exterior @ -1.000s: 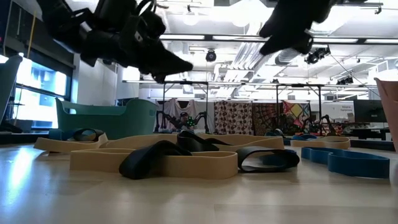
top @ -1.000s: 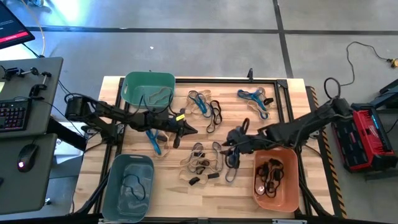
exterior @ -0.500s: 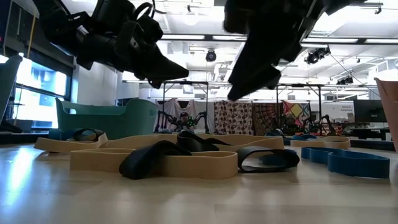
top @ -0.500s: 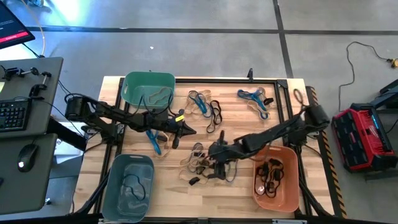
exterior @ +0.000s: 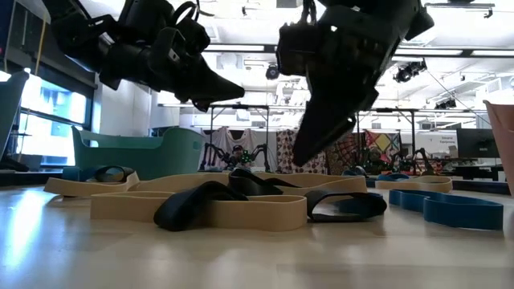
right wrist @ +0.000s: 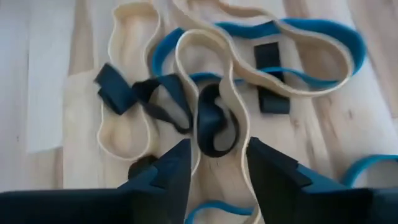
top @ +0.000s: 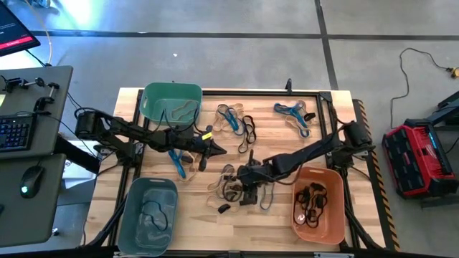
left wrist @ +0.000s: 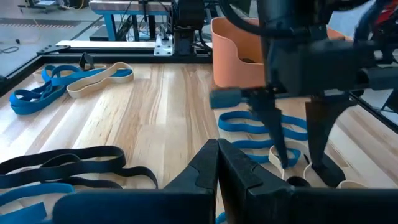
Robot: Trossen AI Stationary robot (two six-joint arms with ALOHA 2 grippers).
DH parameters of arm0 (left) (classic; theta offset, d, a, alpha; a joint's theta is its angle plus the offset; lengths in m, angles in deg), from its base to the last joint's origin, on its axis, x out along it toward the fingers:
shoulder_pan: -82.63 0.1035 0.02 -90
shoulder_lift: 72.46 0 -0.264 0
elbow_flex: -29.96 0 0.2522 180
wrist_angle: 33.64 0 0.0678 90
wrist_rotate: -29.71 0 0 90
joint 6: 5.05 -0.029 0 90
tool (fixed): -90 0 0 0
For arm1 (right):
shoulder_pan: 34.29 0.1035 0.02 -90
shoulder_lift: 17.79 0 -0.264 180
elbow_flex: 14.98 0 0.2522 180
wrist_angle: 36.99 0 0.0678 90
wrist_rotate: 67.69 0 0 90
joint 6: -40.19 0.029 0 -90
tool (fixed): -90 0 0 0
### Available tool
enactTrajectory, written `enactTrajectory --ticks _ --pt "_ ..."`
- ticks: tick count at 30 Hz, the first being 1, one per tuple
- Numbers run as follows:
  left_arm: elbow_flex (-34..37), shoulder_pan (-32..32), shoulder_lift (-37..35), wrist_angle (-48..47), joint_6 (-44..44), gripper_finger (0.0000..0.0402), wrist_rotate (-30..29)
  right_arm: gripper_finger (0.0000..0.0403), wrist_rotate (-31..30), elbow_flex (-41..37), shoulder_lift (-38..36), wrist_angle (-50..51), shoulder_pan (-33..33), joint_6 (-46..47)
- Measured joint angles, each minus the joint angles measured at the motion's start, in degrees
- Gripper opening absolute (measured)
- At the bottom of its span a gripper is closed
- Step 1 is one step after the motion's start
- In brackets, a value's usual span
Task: Sort rubber bands into baskets
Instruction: Put the black rubber band into the orange bin
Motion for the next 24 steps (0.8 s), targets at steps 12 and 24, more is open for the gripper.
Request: enactTrajectory --ticks 12,24 --pt "0.00 0.00 0.00 -0.04 -0.37 0.0000 0.02 0.0115 -0.63 0.02 5.37 -1.60 -0.24 2.05" --pt "0.00 0.00 0.00 -0.09 -0.39 0.0000 0.02 0.0054 -1.52 0.04 5.95 -1.81 -0.60 0.52"
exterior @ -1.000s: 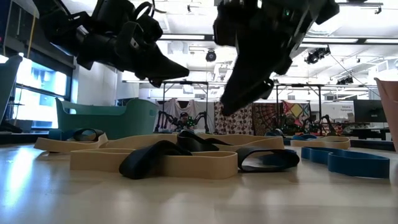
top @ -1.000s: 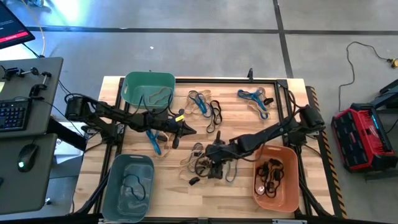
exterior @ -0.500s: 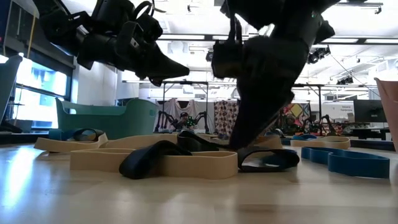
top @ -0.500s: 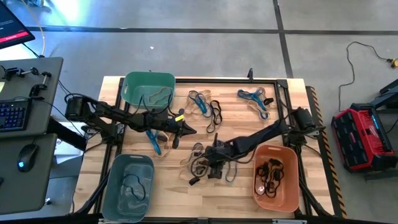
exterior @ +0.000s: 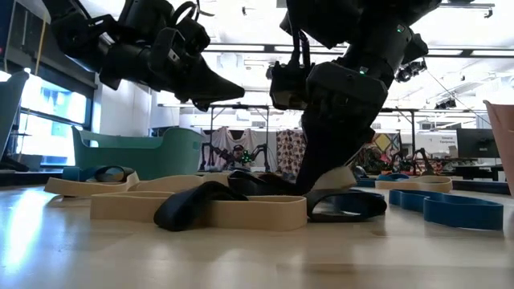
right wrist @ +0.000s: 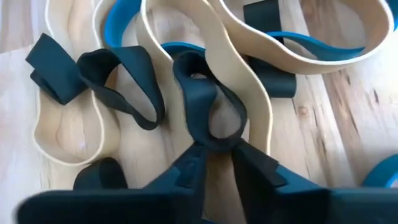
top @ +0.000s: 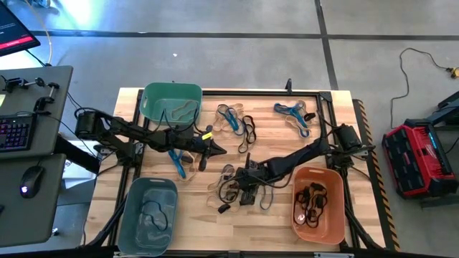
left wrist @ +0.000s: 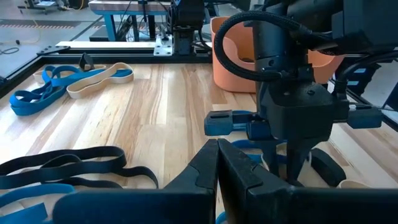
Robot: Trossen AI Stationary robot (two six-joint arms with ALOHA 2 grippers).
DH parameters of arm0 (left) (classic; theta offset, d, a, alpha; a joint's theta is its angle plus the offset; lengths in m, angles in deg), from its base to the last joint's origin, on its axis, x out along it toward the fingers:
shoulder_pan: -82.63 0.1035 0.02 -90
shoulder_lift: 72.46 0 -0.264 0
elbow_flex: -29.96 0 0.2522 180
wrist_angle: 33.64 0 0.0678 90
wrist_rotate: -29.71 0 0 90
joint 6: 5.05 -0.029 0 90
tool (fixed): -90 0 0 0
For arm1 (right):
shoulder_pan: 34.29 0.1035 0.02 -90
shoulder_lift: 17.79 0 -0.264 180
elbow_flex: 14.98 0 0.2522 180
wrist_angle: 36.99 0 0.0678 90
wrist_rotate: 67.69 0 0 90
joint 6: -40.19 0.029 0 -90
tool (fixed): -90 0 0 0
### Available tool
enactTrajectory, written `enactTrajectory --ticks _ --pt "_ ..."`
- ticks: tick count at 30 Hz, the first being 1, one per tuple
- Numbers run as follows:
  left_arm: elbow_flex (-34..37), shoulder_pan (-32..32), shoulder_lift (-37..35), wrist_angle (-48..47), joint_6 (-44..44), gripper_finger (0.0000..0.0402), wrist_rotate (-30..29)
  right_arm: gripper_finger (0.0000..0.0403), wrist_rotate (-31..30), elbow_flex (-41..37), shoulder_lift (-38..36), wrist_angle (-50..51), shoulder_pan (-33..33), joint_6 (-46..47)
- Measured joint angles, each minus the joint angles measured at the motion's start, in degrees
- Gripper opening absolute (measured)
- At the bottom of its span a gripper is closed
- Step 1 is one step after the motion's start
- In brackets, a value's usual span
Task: Sort rubber bands into baskets
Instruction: Put the black rubber band into the orange bin
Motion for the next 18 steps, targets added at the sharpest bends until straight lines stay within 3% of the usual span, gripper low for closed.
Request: enactTrajectory --ticks 4,18 --pt "0.00 0.00 0.00 -0.02 0.00 0.0000 0.02 0.0006 0.45 0.00 -0.05 0.00 0.07 0.01" --pt "-0.02 0.00 0.00 -0.04 0.00 0.0000 0.04 0.0008 -1.51 0.02 -8.87 3.80 2.06 1.81"
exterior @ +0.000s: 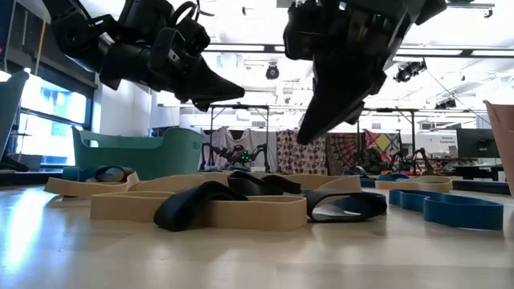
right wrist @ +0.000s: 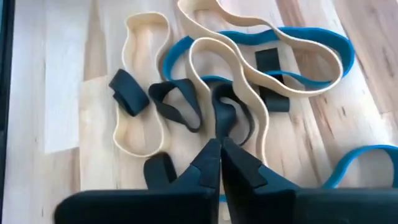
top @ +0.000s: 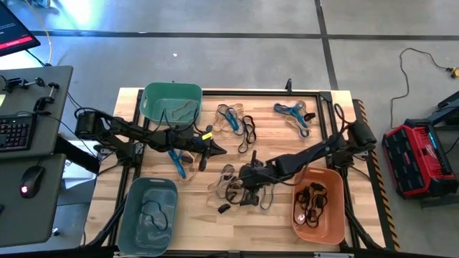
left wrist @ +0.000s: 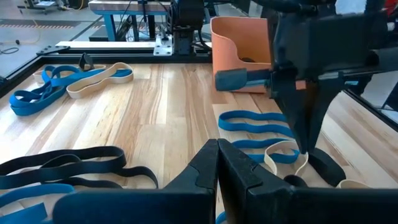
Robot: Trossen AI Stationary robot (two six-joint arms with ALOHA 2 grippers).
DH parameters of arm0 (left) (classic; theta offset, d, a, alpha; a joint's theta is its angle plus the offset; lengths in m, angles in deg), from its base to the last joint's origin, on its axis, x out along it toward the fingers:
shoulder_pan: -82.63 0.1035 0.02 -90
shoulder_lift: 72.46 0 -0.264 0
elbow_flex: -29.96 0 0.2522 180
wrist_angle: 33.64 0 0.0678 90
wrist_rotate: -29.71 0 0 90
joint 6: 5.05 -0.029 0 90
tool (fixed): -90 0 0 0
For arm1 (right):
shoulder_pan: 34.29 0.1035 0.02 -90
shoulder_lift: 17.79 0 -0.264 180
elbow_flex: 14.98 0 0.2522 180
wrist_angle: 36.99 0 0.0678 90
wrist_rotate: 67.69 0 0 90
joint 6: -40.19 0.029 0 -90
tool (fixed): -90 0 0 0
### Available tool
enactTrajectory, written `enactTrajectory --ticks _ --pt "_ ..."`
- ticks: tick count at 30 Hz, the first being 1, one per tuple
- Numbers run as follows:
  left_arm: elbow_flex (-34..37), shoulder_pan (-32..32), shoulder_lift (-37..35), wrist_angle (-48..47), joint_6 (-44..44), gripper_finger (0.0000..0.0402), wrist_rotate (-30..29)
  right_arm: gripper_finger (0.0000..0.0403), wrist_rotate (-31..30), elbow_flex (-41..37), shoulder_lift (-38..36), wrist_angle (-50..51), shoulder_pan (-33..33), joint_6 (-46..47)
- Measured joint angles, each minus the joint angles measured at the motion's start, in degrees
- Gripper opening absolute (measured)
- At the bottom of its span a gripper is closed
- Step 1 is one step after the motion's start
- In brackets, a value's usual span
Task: Sort rubber bands into baskets
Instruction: Put the black rubber band into the orange bin
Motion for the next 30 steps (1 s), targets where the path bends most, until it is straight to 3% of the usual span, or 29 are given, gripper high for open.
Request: enactTrajectory --ticks 10,16,23,30 --pt "-0.02 0.00 -0.02 -0.11 0.00 0.0000 0.00 0.0124 -1.21 0.00 4.19 -1.83 0.21 -0.34" --pt "-0.02 0.00 -0.02 -0.35 0.00 0.0000 0.00 0.0159 -2.10 0.00 6.90 -5.52 -0.60 -1.79" --pt "-0.02 0.00 -0.02 -0.68 0.00 0.0000 0.00 0.0143 -1.09 0.00 8.59 -5.71 -2.20 -2.78" --pt "-0.02 0.00 -0.02 -1.20 0.00 0.0000 0.00 0.0039 -0.96 0.00 7.42 -5.12 -2.41 -3.30"
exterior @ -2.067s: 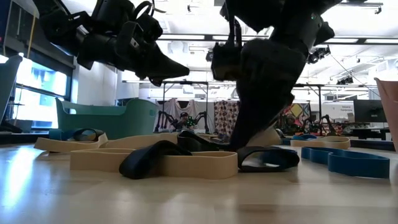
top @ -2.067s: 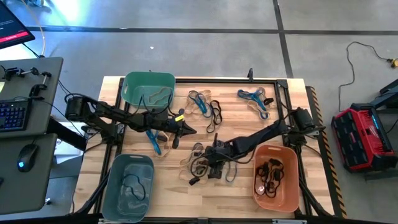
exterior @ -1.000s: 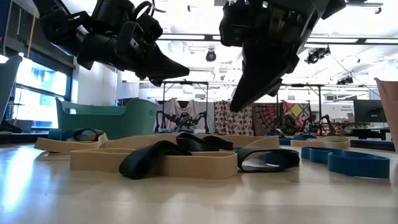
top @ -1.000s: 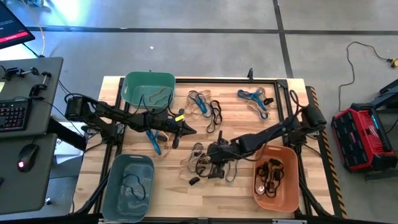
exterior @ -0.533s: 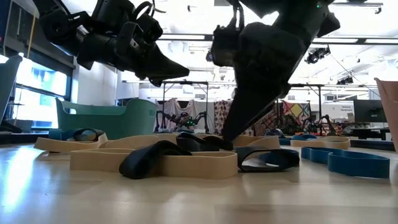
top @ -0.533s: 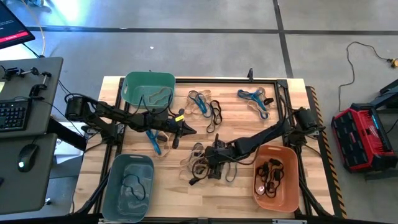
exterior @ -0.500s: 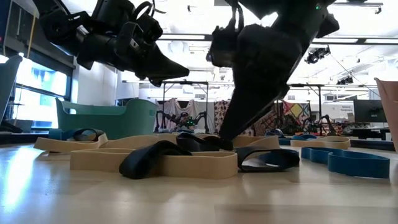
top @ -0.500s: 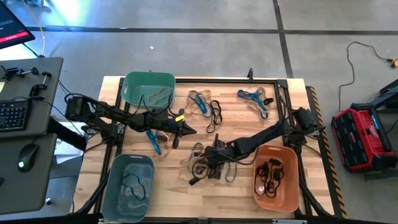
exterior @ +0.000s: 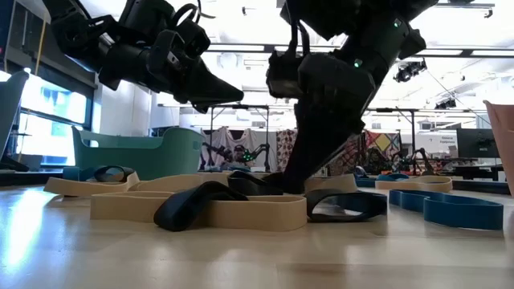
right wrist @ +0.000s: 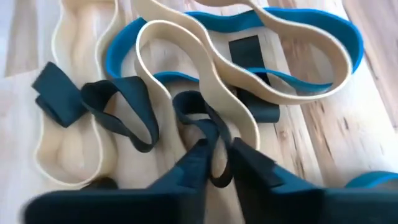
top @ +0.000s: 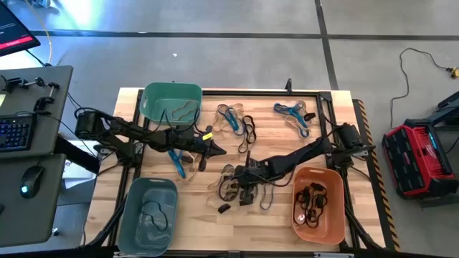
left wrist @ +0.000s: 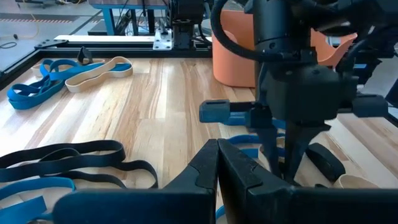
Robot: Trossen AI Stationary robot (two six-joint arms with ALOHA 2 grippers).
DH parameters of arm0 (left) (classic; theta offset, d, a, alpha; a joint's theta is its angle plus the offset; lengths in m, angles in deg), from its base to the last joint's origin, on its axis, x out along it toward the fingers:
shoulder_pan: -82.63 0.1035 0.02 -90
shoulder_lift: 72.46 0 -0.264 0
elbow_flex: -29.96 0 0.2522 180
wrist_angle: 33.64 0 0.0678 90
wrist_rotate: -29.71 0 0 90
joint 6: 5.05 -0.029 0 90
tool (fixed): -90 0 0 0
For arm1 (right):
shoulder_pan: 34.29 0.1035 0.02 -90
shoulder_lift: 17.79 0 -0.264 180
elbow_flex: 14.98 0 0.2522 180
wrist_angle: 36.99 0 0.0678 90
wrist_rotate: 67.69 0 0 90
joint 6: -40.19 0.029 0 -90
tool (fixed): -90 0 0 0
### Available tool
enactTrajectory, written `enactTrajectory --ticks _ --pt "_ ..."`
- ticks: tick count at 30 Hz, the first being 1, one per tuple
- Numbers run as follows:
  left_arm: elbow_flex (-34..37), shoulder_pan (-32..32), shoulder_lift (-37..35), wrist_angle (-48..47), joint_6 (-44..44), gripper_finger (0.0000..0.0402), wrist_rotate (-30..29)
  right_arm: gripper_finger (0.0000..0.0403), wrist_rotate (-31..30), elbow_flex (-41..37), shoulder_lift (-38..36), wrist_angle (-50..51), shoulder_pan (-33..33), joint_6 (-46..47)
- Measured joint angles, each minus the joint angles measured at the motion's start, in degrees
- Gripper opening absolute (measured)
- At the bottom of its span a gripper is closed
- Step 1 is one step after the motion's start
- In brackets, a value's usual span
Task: Sort rubber bands into baskets
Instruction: Put the black rubber band into the orange bin
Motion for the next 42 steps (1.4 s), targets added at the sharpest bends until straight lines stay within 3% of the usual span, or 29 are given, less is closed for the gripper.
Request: enactTrajectory --ticks 3,7,13,19,24,34,38,42 --pt "0.00 0.00 0.00 -0.03 0.00 0.0000 0.00 0.0007 0.33 0.00 -1.12 0.31 0.40 -0.12" --pt "0.00 0.00 0.00 -0.06 0.00 0.0000 0.00 0.0013 0.29 0.00 -4.27 1.67 1.47 0.64" --pt "0.00 0.00 0.00 -0.04 0.00 0.0000 0.00 0.0004 -4.54 0.00 -12.33 9.07 5.28 5.34" --pt "0.00 -0.01 0.00 -0.05 0.00 0.0000 0.00 0.0002 -7.64 0.00 -21.30 22.09 11.68 18.88" --pt "0.00 0.00 0.00 -0.04 0.00 0.0000 0.00 0.0001 -7.39 0.00 -26.30 33.67 18.83 36.08" --pt "0.00 0.00 0.00 -0.04 0.02 0.0000 -0.01 0.0001 -2.56 0.00 -27.85 52.40 31.95 68.33" --pt "0.00 -0.02 0.00 -0.04 0.02 0.0000 -0.02 0.0001 -0.96 0.00 -26.38 58.06 34.43 74.26" --pt "0.00 -0.01 0.00 -0.04 0.02 0.0000 0.00 0.0007 1.23 0.00 -23.79 59.63 35.04 74.10"
